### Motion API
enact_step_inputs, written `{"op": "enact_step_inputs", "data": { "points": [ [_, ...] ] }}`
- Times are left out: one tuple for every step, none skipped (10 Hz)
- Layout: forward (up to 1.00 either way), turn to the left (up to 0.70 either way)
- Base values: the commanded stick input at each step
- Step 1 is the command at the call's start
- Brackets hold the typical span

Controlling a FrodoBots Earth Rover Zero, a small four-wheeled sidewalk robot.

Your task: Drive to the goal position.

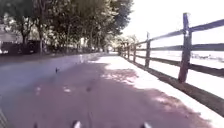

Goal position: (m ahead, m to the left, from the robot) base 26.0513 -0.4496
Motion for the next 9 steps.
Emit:
{"op": "enact_step_inputs", "data": {
  "points": [
    [1.00,0.00],
    [1.00,0.00],
    [1.00,0.00],
    [1.00,0.00],
    [1.00,0.00],
    [1.00,0.00],
    [1.00,0.00],
    [1.00,0.00],
    [1.00,0.00]
  ]
}}
